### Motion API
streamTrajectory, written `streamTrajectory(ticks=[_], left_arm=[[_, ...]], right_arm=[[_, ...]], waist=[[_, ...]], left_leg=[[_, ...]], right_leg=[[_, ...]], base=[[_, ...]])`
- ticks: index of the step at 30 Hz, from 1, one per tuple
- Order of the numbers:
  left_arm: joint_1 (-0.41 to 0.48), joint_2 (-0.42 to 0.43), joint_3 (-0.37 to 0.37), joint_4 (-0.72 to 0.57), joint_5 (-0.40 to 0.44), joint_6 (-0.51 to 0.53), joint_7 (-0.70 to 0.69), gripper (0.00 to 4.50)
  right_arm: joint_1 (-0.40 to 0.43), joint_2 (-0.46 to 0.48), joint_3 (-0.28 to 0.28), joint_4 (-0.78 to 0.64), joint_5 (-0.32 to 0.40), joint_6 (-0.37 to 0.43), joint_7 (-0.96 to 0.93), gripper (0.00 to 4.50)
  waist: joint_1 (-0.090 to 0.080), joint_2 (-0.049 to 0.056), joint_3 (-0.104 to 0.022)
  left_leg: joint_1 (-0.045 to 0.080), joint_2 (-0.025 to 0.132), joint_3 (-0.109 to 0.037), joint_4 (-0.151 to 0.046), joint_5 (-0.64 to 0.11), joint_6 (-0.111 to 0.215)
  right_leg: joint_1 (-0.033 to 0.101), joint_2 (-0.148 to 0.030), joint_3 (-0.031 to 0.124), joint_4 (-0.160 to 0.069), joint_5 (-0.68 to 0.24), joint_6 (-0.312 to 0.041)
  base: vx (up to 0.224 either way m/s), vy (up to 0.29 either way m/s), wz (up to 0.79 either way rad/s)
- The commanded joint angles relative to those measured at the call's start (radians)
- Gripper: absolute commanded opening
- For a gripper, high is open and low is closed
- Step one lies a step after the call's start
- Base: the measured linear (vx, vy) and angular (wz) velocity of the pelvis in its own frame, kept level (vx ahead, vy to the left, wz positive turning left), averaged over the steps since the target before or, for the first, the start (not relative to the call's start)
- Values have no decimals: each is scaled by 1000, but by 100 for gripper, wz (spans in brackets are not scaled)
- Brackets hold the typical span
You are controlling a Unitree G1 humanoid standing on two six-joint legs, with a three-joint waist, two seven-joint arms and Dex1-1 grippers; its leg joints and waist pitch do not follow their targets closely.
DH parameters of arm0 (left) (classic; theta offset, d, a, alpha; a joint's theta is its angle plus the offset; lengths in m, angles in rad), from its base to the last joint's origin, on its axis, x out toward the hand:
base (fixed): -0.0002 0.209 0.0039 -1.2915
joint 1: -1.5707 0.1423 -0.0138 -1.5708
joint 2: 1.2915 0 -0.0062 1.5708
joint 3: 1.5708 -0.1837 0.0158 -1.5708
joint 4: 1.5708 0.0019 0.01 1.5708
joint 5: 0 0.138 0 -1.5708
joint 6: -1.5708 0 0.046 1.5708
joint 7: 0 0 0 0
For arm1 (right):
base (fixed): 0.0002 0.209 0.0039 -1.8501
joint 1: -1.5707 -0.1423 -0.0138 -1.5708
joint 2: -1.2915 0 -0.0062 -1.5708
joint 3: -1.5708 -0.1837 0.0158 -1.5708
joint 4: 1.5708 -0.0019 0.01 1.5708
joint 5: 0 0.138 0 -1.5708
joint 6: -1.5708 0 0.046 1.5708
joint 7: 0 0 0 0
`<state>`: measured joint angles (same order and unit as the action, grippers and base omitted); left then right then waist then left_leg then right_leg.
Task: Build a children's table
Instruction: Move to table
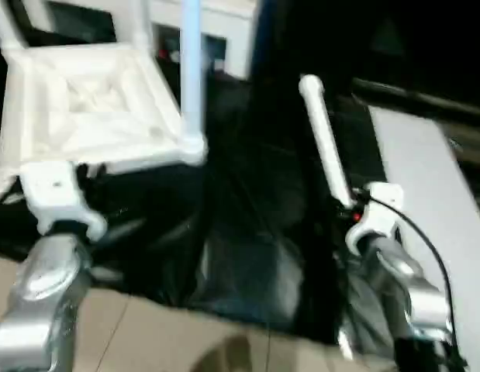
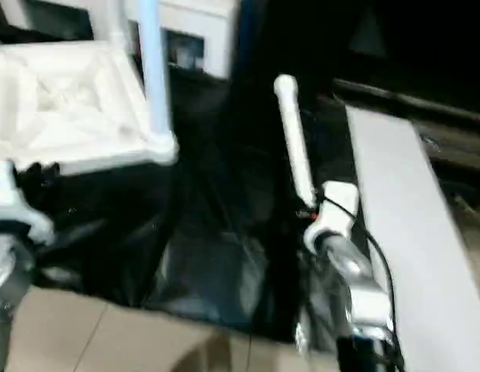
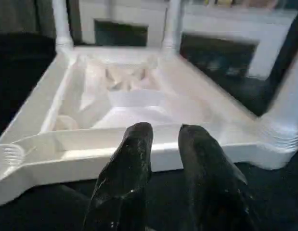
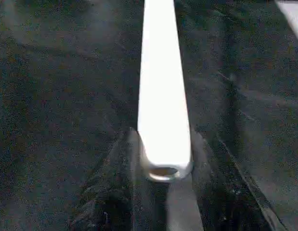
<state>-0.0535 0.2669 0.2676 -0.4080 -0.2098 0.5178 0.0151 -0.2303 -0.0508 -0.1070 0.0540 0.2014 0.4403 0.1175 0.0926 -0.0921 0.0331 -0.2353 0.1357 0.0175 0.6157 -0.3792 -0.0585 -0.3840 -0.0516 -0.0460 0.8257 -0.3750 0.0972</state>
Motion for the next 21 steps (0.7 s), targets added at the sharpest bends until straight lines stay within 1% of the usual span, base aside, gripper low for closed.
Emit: streamTrajectory(ticks=[1, 2, 3, 4, 5, 6, 7, 8, 9, 10, 11, 12, 13, 14, 15, 16, 17, 18, 19, 20, 21], left_arm=[[-45, -25, -57, 17, 4, -18, -16, 122], [-45, -25, -57, 17, 4, -18, -16, 122], [-57, -26, -62, 37, 7, -27, -19, 122], [-78, -28, -71, 76, 16, -43, -21, 122], [-84, -27, -75, 88, 21, -48, -21, 122], [-108, -29, -82, 132, 30, -86, -25, 122], [-108, -29, -82, 132, 30, -86, -25, 122], [-115, -29, -83, 145, 33, -97, -27, 122], [-121, -28, -84, 157, 34, -102, -29, 122], [-129, -24, -86, 184, 38, -107, -36, 122], [-129, -24, -86, 184, 38, -107, -36, 122], [-137, -23, -87, 203, 38, -118, -46, 122], [-148, -22, -91, 222, 40, -126, -54, 122], [-148, -22, -91, 222, 40, -126, -54, 122], [-156, -21, -96, 237, 42, -134, -62, 122], [-162, -18, -104, 257, 48, -145, -73, 122], [-163, -17, -108, 265, 51, -150, -77, 122], [-161, -17, -115, 279, 55, -163, -78, 122], [-159, -17, -118, 287, 56, -171, -78, 122], [-160, -17, -121, 299, 59, -185, -79, 122], [-154, -19, -123, 306, 63, -199, -81, 122]], right_arm=[[32, -30, -45, -5, -12, -30, -21, 117], [32, -30, -45, -5, -12, -30, -21, 117], [35, -27, -43, -3, -15, -37, -26, 117], [42, -23, -39, -3, -20, -48, -33, 117], [44, -22, -38, -3, -22, -51, -35, 117], [53, -17, -40, -6, -27, -64, -45, 117], [53, -17, -41, -6, -27, -64, -45, 117], [55, -15, -43, -6, -29, -68, -46, 117], [58, -13, -46, -6, -30, -71, -48, 117], [65, -6, -51, -9, -29, -76, -54, 117], [65, -6, -51, -9, -29, -76, -54, 117], [71, -3, -53, -12, -28, -77, -59, 117], [77, -1, -53, -16, -27, -79, -63, 117], [77, -1, -53, -16, -27, -79, -63, 117], [84, 2, -53, -21, -27, -81, -69, 117], [94, 6, -52, -27, -24, -88, -77, 117], [98, 7, -51, -30, -23, -90, -80, 117], [102, 7, -51, -32, -25, -91, -81, 117], [104, 5, -50, -32, -28, -91, -80, 117], [104, 7, -51, -32, -33, -92, -79, 117], [106, 4, -48, -32, -39, -92, -74, 117]], waist=[[-47, 39, -46], [-40, -3, -50], [-16, -25, -22], [21, -10, -34], [23, -21, -29], [23, -22, -30], [17, 3, -24], [17, 36, -33], [15, 61, -35], [-1, 130, -45], [-31, 144, -63], [-14, 165, -60], [-6, 158, -68], [-6, 142, -66], [2, 138, -67], [26, 94, -64], [58, 81, -61], [73, 77, -61], [82, 73, -47], [88, 85, -48], [72, 83, -45]], left_leg=[[78, 56, -15, -77, 621, 435], [67, -27, 48, -57, 521, 364], [28, -104, 128, -24, 205, 275], [-55, -100, 89, 141, -10, 183], [-104, -55, 61, 189, 9, 77], [-130, -41, 50, 195, 40, 35], [-152, -18, 33, 183, 116, -11], [-177, 26, 11, 124, 275, -20], [-183, 47, 5, 51, 387, -9], [-134, 29, 18, -52, 653, 22], [-80, 117, -48, -27, 938, 38], [-79, 123, -50, -21, 1037, 23], [-73, 123, 12, -8, 1040, -41], [-79, 108, 37, -17, 938, -68], [-79, 69, 102, -10, 646, -101], [-130, 31, 146, -8, 368, -103], [-158, 28, 133, 37, 92, -56], [-170, 32, 116, 69, 7, -25], [-202, 31, 75, 105, -41, 13], [-210, 29, 60, 110, -35, 12], [-192, 14, 56, 65, 0, 19]], right_leg=[[-106, -55, 3, -86, 191, -106], [-59, -39, 12, -185, 304, -146], [33, -59, 97, -266, 73, -167], [159, -201, 249, -314, -113, -420], [182, -209, 250, -304, -43, -579], [199, -204, 237, -292, 42, -617], [186, -213, 208, -295, 297, -649], [164, -209, 153, -279, 517, -625], [145, -164, 97, -254, 571, -565], [106, -24, -3, -204, 551, -369], [28, 9, 3, -117, 335, -193], [21, -13, 16, -124, 304, -146], [6, -31, 37, -168, 327, -96], [11, -32, 39, -183, 349, -91], [5, -45, 64, -216, 395, -97], [43, -60, 132, -236, 458, -91], [61, -129, 229, -280, 394, -87], [73, -168, 277, -298, 327, -92], [89, -198, 333, -317, 188, -106], [90, -183, 350, -319, 148, -122], [84, -94, 339, -313, 91, -140]], base=[[-138, -110, -26], [-159, -67, 14], [-159, -67, 14], [77, -9, 36], [102, 34, 14], [185, 70, 14], [149, 62, 5], [217, 87, 5], [134, 50, 5], [0, 0, 0], [0, 0, 0], [0, 0, 0], [42, 60, 0], [3, 48, -18], [3, 48, -18], [-26, 35, -44], [-52, 69, -48], [-52, 69, -48], [-55, 125, -59], [-56, 195, -70], [-56, 195, -70]])
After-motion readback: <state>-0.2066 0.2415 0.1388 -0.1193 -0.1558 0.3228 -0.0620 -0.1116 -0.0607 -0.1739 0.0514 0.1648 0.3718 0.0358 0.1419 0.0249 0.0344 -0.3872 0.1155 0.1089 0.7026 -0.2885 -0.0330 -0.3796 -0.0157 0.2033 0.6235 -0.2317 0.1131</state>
